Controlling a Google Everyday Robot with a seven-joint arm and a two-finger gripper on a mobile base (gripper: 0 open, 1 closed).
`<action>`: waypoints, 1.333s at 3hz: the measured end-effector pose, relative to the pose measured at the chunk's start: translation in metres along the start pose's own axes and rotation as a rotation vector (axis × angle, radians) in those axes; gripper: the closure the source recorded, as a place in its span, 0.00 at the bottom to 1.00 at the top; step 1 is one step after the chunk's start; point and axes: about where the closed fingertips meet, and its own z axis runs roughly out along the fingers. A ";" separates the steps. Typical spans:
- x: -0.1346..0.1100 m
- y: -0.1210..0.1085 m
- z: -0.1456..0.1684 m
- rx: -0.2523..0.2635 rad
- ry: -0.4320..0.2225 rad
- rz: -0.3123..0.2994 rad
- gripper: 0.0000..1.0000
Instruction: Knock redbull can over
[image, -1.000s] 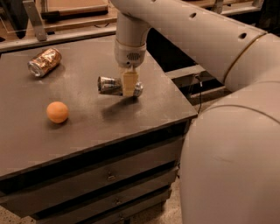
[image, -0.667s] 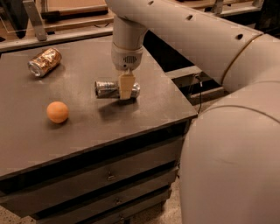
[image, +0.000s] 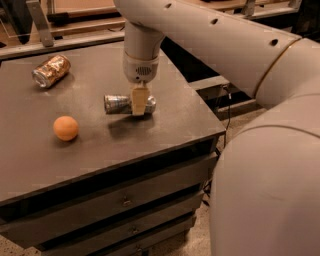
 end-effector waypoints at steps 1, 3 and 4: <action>0.000 -0.001 -0.003 0.006 0.000 0.023 0.38; 0.005 -0.006 -0.009 -0.002 -0.005 0.044 0.00; 0.008 -0.012 -0.025 0.039 -0.084 0.096 0.00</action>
Offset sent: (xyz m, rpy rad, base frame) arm 0.0052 -0.0069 0.0112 0.0016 0.0172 -0.0484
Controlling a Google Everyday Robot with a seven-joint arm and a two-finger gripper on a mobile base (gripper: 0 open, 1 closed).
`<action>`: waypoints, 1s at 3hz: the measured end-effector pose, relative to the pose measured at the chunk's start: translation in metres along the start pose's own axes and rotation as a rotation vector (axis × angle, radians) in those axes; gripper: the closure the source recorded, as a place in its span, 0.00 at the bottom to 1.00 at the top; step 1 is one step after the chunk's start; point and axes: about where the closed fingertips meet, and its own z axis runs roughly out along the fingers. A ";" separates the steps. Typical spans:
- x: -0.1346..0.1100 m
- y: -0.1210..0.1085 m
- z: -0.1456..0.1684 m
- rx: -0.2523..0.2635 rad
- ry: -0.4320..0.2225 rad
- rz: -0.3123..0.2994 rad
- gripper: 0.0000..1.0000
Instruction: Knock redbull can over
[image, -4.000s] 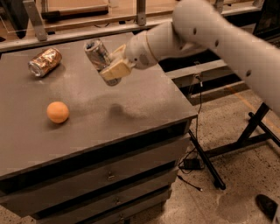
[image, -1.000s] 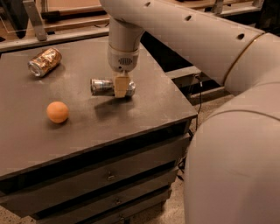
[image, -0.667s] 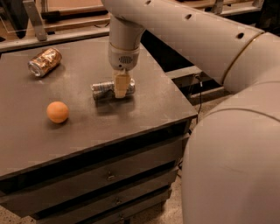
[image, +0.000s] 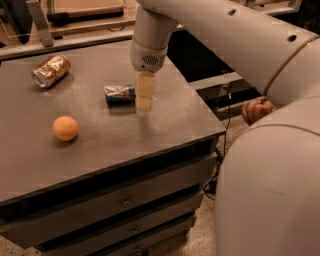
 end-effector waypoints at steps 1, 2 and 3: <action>0.000 -0.005 -0.017 0.043 -0.105 0.059 0.00; 0.004 -0.011 -0.044 0.156 -0.244 0.131 0.00; 0.013 -0.020 -0.069 0.280 -0.367 0.211 0.00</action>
Offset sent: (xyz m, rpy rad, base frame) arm 0.0225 -0.0404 0.0872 0.5067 -0.2313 -0.2921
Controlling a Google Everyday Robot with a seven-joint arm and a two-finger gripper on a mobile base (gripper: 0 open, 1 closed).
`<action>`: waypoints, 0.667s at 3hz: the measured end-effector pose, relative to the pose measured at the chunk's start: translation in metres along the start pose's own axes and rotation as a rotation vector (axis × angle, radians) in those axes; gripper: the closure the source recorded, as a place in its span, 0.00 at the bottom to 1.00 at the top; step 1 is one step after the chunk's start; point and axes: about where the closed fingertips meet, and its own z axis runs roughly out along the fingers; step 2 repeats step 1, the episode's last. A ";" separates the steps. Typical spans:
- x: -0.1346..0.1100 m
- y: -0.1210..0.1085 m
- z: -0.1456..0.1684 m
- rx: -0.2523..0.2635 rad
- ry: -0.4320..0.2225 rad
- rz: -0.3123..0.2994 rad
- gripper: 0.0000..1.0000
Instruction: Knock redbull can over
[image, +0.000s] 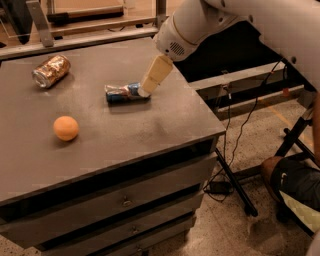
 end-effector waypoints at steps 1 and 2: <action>0.000 0.000 0.000 0.000 0.000 0.000 0.00; 0.000 0.000 0.000 0.000 0.000 0.000 0.00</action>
Offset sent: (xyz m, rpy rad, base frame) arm 0.0000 0.0000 0.0000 0.0000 0.0000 0.0000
